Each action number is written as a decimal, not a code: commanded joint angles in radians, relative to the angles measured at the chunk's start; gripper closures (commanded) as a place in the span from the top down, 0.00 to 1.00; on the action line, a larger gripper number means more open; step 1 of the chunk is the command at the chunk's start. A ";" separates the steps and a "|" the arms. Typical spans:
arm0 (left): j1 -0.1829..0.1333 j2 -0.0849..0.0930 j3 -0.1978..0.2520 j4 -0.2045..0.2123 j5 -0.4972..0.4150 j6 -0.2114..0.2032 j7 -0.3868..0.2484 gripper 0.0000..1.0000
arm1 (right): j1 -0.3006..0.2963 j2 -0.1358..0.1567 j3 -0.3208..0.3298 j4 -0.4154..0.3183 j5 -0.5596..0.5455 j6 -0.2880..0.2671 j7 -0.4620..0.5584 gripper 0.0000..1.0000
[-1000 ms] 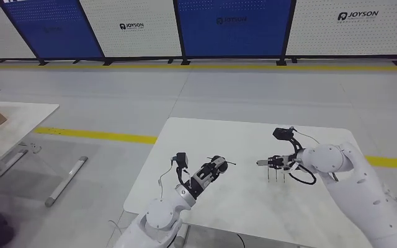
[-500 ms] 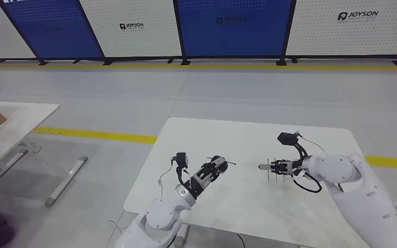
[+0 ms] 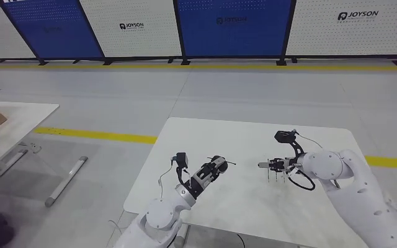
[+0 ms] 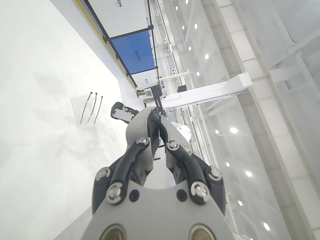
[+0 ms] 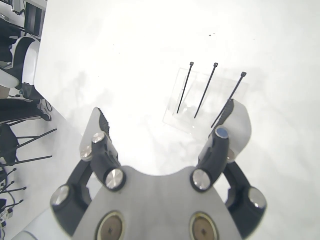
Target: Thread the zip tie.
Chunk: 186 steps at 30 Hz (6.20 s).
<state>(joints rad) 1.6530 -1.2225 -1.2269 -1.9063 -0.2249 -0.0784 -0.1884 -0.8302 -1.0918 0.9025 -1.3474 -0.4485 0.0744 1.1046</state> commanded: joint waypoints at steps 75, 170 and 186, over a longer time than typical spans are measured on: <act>0.000 0.000 0.000 0.000 0.000 0.000 0.000 0.00 | 0.074 -0.080 -0.072 0.175 -0.116 0.186 0.027 0.29; 0.000 0.000 0.000 0.000 0.000 0.000 0.000 0.00 | 0.241 -0.239 -0.191 0.517 -0.144 0.145 0.074 0.00; 0.000 0.000 0.000 0.000 0.000 0.000 0.000 0.00 | -0.068 -0.094 0.137 0.044 -0.205 0.141 -0.015 0.00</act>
<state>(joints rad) 1.6530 -1.2225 -1.2269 -1.9063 -0.2249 -0.0784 -0.1884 -0.8546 -1.1987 0.9905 -1.2456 -0.6594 0.2268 1.1136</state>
